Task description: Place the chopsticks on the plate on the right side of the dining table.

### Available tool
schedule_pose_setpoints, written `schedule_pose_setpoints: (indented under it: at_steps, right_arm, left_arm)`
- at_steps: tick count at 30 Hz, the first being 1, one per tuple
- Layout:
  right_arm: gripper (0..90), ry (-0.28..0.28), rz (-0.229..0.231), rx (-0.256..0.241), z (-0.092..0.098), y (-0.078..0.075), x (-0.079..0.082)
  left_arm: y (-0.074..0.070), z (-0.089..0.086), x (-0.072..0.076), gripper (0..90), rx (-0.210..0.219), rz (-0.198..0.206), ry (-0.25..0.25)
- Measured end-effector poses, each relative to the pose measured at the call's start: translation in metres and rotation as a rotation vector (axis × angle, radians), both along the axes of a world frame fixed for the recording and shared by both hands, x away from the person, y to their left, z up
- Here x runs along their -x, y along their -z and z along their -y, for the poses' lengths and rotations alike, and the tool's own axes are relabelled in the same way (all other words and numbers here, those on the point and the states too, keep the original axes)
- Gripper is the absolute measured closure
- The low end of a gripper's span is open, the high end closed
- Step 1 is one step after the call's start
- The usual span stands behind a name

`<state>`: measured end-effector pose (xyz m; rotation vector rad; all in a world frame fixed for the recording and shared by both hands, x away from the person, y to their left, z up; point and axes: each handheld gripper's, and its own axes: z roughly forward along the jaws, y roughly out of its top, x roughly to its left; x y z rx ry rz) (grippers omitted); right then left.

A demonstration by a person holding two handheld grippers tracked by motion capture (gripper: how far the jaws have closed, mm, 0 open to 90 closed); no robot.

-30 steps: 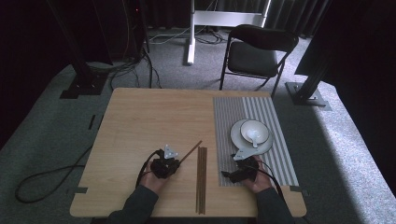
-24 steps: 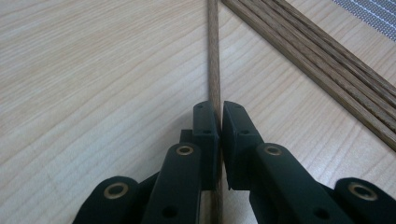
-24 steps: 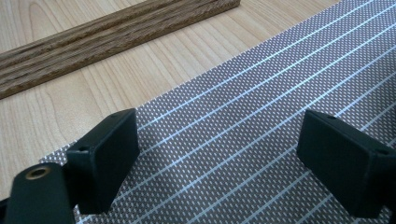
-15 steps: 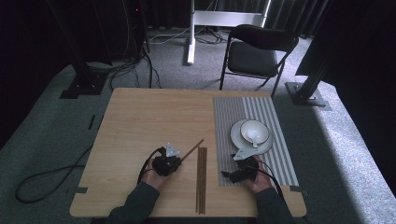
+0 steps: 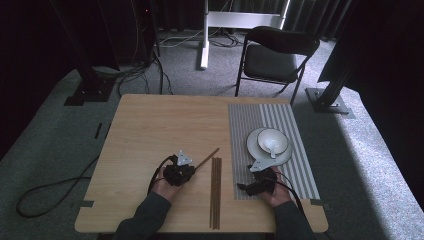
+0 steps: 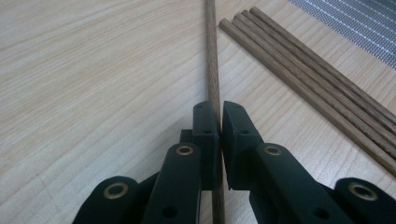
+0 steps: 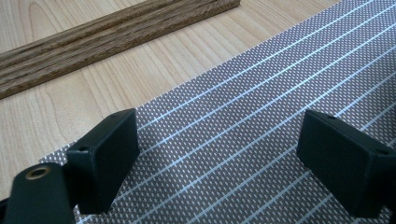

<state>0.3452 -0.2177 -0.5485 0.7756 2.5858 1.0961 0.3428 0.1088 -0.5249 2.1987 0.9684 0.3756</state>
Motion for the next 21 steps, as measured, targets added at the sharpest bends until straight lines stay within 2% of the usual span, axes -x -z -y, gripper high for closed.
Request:
schedule_pose_setpoints:
  at_steps: [6, 9, 21]
  right_arm:
    - [11.8, -0.001, 0.001, 0.0, 0.0, 0.0, 0.0]
    - [11.9, -0.001, 0.001, 0.0, 0.0, 0.0, 0.0]
    - [11.8, -0.001, 0.001, 0.0, 0.0, 0.0, 0.0]
  left_arm:
    - [-0.004, 0.001, -0.003, 84.4, 0.001, 0.013, -0.002]
    - [-0.008, 0.002, -0.004, 84.4, 0.017, 0.017, -0.003]
    - [-0.021, 0.009, -0.01, 84.4, 0.037, 0.04, 0.006]
